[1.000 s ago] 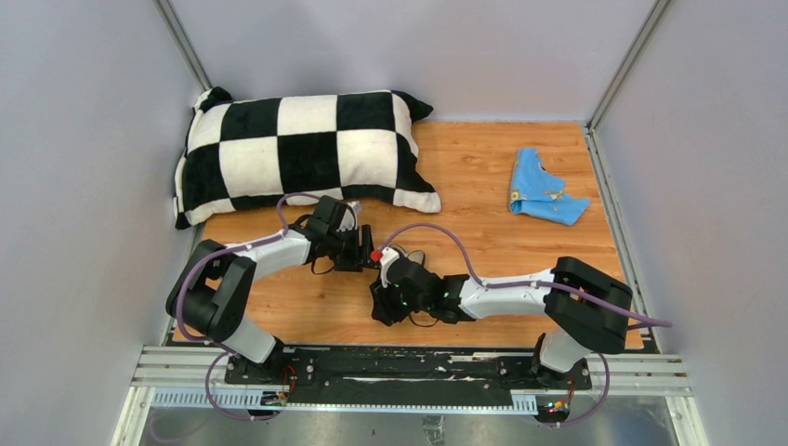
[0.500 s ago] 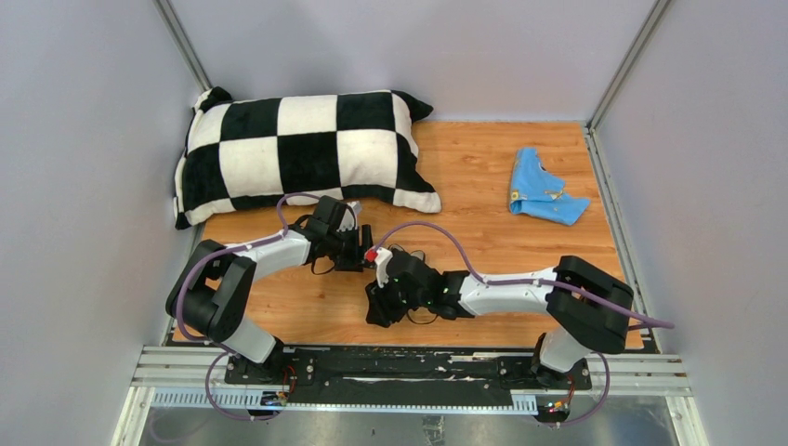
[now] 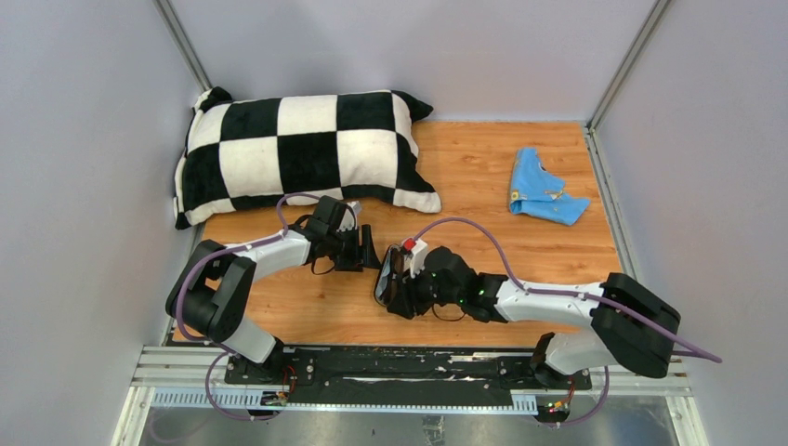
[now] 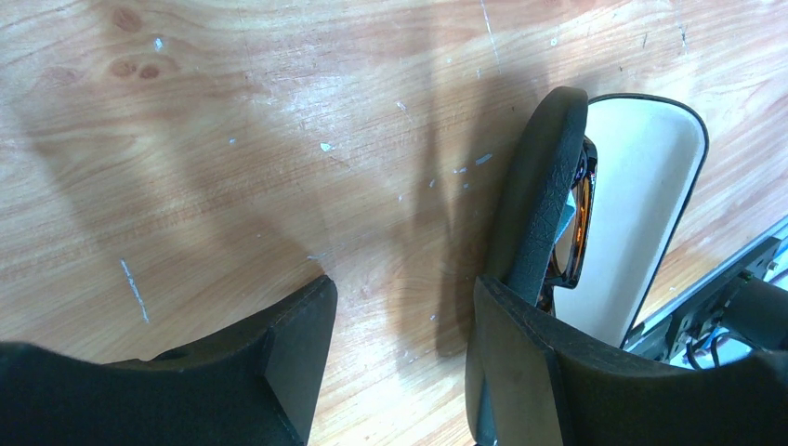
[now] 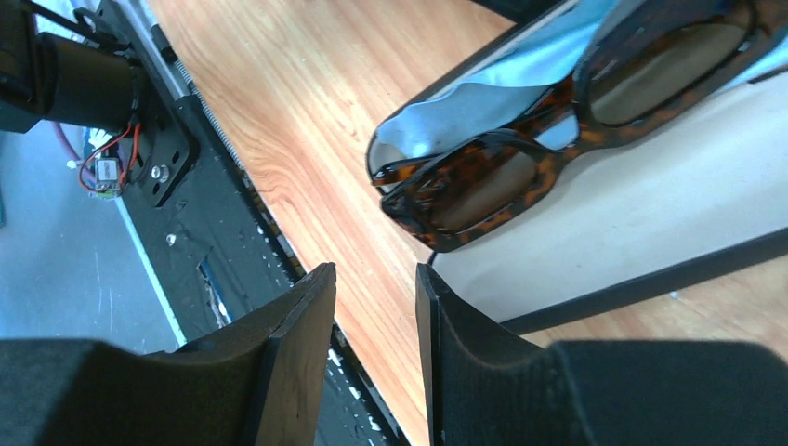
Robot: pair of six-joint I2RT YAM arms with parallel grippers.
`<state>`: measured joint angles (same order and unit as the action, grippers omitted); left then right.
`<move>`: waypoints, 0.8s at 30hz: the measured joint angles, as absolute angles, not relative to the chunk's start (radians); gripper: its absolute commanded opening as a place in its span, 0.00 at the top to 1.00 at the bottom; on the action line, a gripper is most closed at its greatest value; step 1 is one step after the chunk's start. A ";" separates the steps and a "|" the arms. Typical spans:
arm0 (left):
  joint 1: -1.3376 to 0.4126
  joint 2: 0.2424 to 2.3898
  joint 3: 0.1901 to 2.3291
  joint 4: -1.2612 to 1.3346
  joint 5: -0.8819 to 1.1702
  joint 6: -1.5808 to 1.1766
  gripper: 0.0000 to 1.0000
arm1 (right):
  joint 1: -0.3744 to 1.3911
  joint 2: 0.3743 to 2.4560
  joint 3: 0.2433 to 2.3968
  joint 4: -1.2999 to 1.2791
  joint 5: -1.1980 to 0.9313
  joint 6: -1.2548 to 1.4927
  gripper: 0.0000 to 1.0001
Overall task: Organize the sunglasses
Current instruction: Place the sunglasses in the sunglasses case, then adjust the sunglasses in the sunglasses case.
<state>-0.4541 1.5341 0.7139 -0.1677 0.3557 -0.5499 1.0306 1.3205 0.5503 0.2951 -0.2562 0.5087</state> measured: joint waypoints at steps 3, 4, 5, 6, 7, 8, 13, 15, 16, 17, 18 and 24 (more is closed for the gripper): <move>-0.454 1.533 0.712 -0.167 0.355 -0.550 0.35 | 1.016 1.327 0.551 0.294 -0.260 0.515 0.57; -0.454 1.533 0.712 -0.167 0.355 -0.550 0.35 | 1.016 1.336 0.555 0.295 -0.264 0.517 0.58; -0.454 1.533 0.712 -0.167 0.355 -0.550 0.35 | 1.016 1.348 0.558 0.297 -0.269 0.517 0.58; -0.454 1.533 0.712 -0.167 0.355 -0.550 0.35 | 1.016 1.358 0.559 0.299 -0.273 0.519 0.58; -0.454 1.533 0.712 -0.167 0.355 -0.550 0.35 | 1.016 1.372 0.559 0.300 -0.282 0.521 0.58; -0.454 1.533 0.712 -0.167 0.355 -0.550 0.35 | 1.016 1.385 0.559 0.300 -0.290 0.524 0.58; -0.454 1.533 0.712 -0.167 0.356 -0.550 0.35 | 1.016 1.426 0.564 0.303 -0.331 0.527 0.58; -0.454 1.533 0.712 -0.167 0.356 -0.550 0.35 | 1.016 1.437 0.573 0.303 -0.345 0.527 0.58; -0.454 1.533 0.712 -0.167 0.355 -0.550 0.35 | 1.016 1.445 0.582 0.304 -0.354 0.527 0.58; -0.454 1.533 0.712 -0.167 0.355 -0.550 0.35 | 1.016 1.452 0.591 0.305 -0.363 0.527 0.57; -0.454 1.533 0.712 -0.167 0.356 -0.550 0.35 | 1.016 1.457 0.599 0.307 -0.370 0.526 0.58; -0.454 1.534 0.712 -0.165 0.356 -0.550 0.35 | 1.016 1.475 0.620 0.315 -0.394 0.524 0.58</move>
